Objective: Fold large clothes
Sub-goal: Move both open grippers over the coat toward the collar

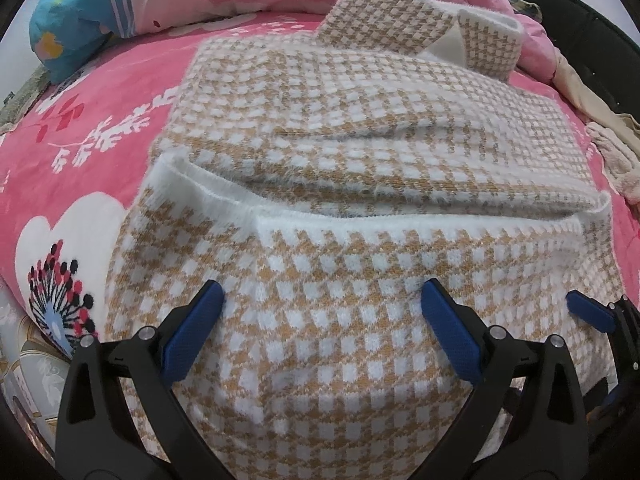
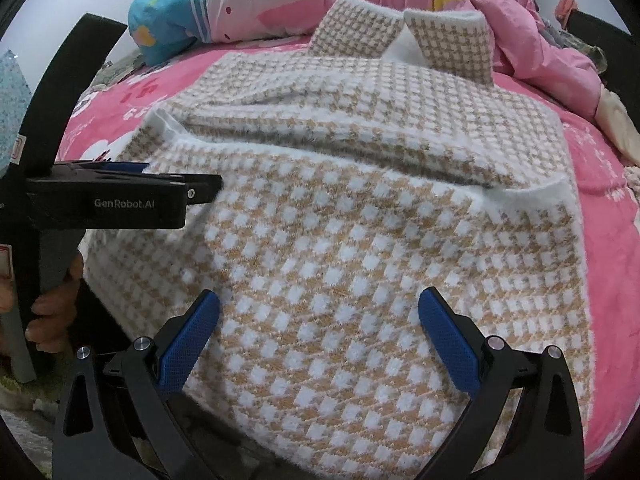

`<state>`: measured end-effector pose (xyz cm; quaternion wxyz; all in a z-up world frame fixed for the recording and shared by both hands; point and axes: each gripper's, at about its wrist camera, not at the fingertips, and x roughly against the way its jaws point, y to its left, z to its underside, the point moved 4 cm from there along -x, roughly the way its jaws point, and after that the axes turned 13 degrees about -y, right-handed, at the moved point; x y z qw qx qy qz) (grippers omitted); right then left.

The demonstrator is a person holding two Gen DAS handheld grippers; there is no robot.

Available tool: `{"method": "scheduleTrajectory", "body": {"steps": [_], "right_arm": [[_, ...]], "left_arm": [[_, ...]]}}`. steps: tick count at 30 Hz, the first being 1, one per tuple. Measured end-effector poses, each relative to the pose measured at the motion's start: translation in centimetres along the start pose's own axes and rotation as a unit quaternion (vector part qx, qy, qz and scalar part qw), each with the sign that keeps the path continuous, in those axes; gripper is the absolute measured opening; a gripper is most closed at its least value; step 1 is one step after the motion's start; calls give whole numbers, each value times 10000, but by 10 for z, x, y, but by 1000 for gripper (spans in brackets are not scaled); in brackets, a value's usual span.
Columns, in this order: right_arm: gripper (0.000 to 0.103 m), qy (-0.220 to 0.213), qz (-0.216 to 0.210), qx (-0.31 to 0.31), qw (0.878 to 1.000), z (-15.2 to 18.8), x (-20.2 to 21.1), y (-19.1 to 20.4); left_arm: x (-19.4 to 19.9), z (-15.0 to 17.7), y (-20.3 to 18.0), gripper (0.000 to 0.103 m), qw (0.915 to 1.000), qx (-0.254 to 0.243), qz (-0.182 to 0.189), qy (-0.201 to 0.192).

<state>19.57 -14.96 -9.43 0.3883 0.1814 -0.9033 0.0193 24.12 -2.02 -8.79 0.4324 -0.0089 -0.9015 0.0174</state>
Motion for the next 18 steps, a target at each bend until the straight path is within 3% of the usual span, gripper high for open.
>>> {"method": "scheduleTrajectory", "body": {"steps": [7,18], "right_arm": [[97,-229,-33,-167,9996,-7,24,-10],[97,-723,-53,-1040,9919,-28,76,-59]], "left_arm": [[16,-3,6,96,9997,200,-67,-151],[61,-33,3,96,9965,122,-74,-823]]}}
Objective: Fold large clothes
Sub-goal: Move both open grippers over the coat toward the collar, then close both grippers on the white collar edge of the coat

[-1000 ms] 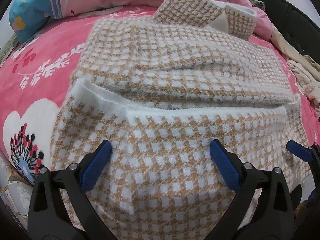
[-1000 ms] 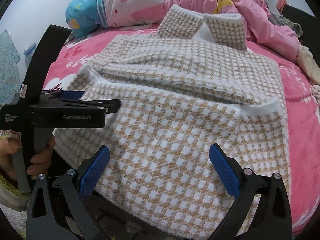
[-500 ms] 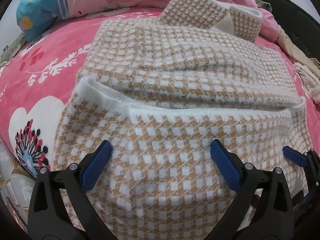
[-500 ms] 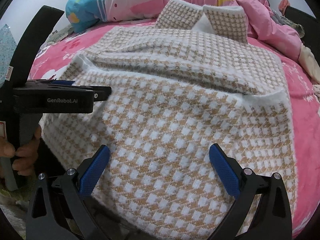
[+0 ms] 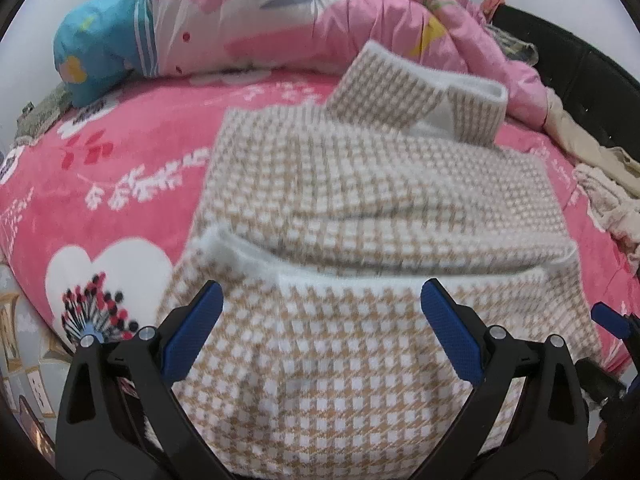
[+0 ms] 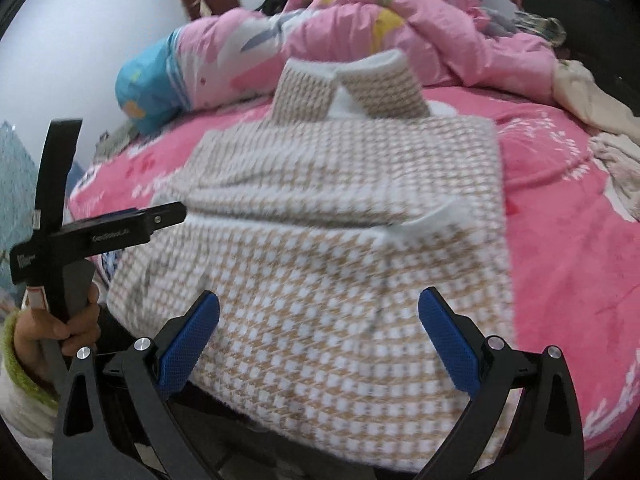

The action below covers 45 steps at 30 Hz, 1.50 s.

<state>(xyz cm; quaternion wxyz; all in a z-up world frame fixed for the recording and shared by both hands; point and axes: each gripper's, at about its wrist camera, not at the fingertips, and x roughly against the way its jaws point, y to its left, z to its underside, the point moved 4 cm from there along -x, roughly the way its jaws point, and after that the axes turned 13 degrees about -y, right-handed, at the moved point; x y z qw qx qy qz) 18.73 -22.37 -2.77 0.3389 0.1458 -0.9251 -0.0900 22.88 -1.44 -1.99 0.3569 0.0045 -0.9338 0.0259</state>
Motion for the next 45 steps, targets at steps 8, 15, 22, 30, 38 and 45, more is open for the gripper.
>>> {"method": "scheduleTrajectory", "body": {"steps": [8,15,22,30,38,45], "right_arm": [[97,-266,73,-123,9995,-30,15,-11],[97,-337,148,-89,9993,-53,11,-14],[97,-461,173,-66,9988,-87,0,-19],[97,-628,105,-123,9979,-139,-23,-34],[97,-617,-292,-717,9951,-206,-83,-76],[93,351,-941,-1622,9816,-223,-192,-102]], "left_arm": [[5,-36,-2,96,9991,-73,25,-407],[-2,-60,-1,96,9982,-99,107,-578],[-14,-89,-6,96,9968,-147,229,-745],[-45,-138,-2,96,9925,56,1011,-686],[-113,-194,-12,96,9831,397,1746,-375],[-200,-219,-26,95,9809,804,1773,46]]}}
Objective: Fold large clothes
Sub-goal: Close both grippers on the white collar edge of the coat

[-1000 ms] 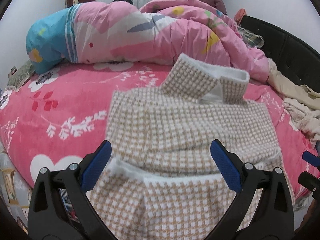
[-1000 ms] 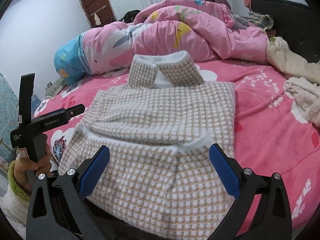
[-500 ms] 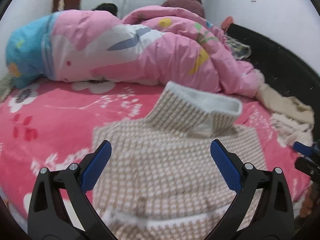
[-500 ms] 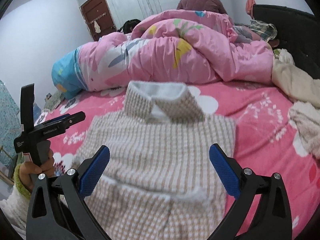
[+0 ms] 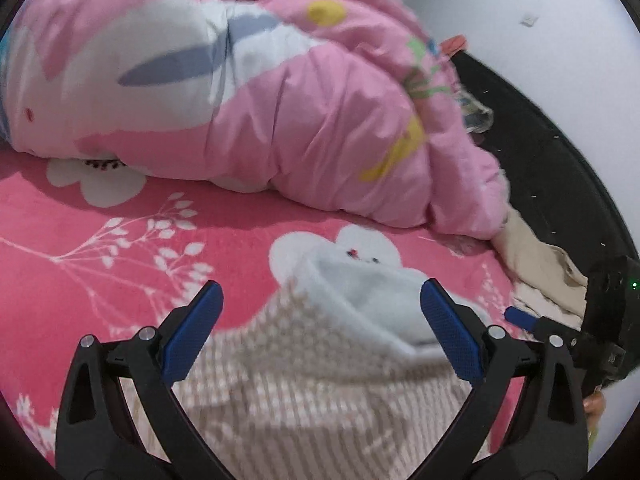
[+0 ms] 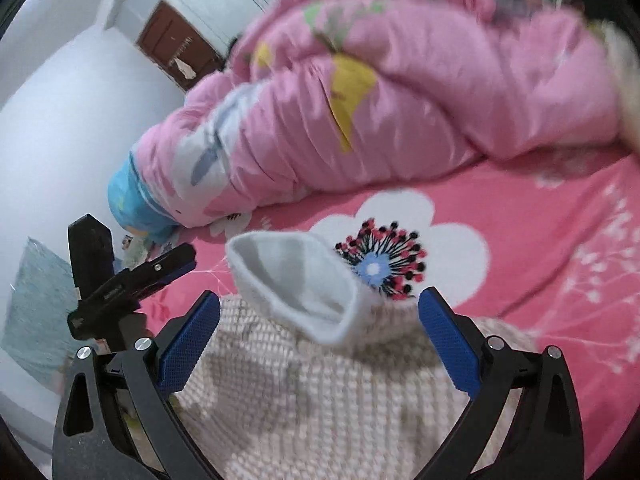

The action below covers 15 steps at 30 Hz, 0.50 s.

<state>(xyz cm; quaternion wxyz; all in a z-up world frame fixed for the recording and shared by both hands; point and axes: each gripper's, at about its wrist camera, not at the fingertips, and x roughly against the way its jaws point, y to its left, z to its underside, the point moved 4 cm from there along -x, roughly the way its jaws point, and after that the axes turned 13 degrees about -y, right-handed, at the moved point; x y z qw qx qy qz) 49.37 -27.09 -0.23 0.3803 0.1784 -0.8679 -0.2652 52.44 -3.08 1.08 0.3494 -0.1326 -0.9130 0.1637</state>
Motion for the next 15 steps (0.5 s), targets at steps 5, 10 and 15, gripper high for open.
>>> {"method": "scheduleTrajectory", "body": {"steps": [5,10,15], "right_arm": [[64,468,205,122,9986,2,-48,-9],[25,547,154,634,9964,24,-39,4],[21,479,285,1546,9864,60,-7,20]], "left_arm": [[-49,6,2,69,9992,-55,-105,392],[-40,17,-3,33,9985,-208,252,434],[13,37,-18,22,9937,-798,735,268]]}}
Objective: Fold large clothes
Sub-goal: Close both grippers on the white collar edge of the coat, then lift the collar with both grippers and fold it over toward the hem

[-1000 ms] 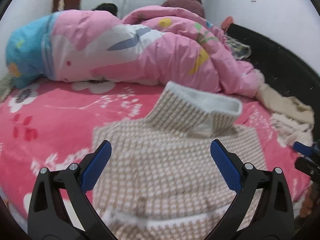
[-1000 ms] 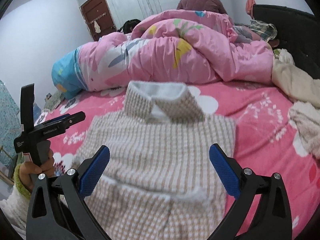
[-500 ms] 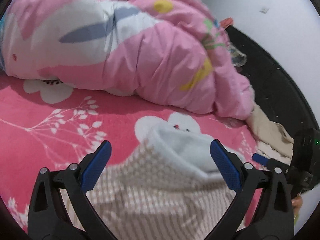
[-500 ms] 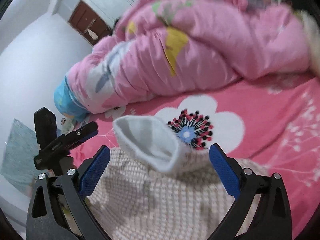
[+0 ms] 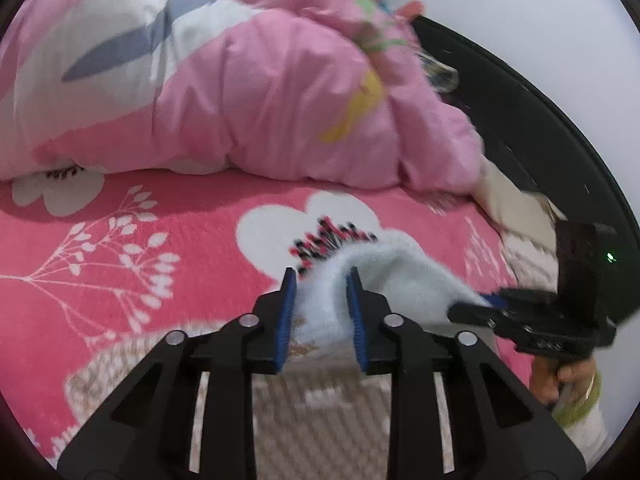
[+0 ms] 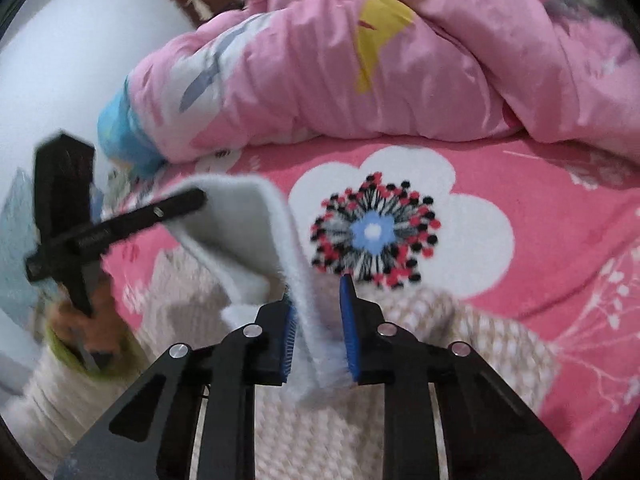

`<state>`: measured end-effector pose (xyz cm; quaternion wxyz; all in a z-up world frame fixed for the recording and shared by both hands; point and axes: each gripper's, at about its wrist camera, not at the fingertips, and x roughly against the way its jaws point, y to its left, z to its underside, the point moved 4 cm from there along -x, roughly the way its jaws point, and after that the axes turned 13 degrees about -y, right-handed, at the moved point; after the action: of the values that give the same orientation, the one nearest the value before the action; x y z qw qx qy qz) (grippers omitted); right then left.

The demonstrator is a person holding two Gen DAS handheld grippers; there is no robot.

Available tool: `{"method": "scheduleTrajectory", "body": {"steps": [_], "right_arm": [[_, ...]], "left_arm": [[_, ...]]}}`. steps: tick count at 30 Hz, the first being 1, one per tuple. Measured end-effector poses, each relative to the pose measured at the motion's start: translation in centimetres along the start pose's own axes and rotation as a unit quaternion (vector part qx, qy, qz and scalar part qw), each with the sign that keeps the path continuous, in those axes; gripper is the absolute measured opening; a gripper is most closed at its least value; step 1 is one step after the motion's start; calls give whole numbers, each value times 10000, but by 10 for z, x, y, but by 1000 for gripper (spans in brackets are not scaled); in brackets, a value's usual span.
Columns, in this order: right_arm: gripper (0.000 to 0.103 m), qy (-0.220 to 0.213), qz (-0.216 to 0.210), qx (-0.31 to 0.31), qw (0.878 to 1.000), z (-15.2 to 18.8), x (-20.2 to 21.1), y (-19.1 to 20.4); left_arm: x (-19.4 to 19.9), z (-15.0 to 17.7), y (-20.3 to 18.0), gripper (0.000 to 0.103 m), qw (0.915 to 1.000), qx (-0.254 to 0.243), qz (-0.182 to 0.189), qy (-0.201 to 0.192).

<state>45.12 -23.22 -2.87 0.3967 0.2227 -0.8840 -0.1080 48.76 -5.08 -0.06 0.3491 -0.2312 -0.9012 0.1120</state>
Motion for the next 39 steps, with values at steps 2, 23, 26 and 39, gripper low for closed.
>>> {"method": "scheduleTrajectory", "body": {"steps": [2,23,26,39], "right_arm": [[21,85,169,407,9990,15,4,7],[24,603,-660,204,9958,46,-59,74],[24,552,-538,477,9959,52,-50,85],[47,-213,96,-742,9970,48,49,-11]], "left_arm": [[16,14,-9,18,9996,-264,77,15],[85,84,17,34,9998,-42,28,-204],[77,64,16,34,9993,202,71,-312],[7,100,29,29,9967,568,-7,575]]}}
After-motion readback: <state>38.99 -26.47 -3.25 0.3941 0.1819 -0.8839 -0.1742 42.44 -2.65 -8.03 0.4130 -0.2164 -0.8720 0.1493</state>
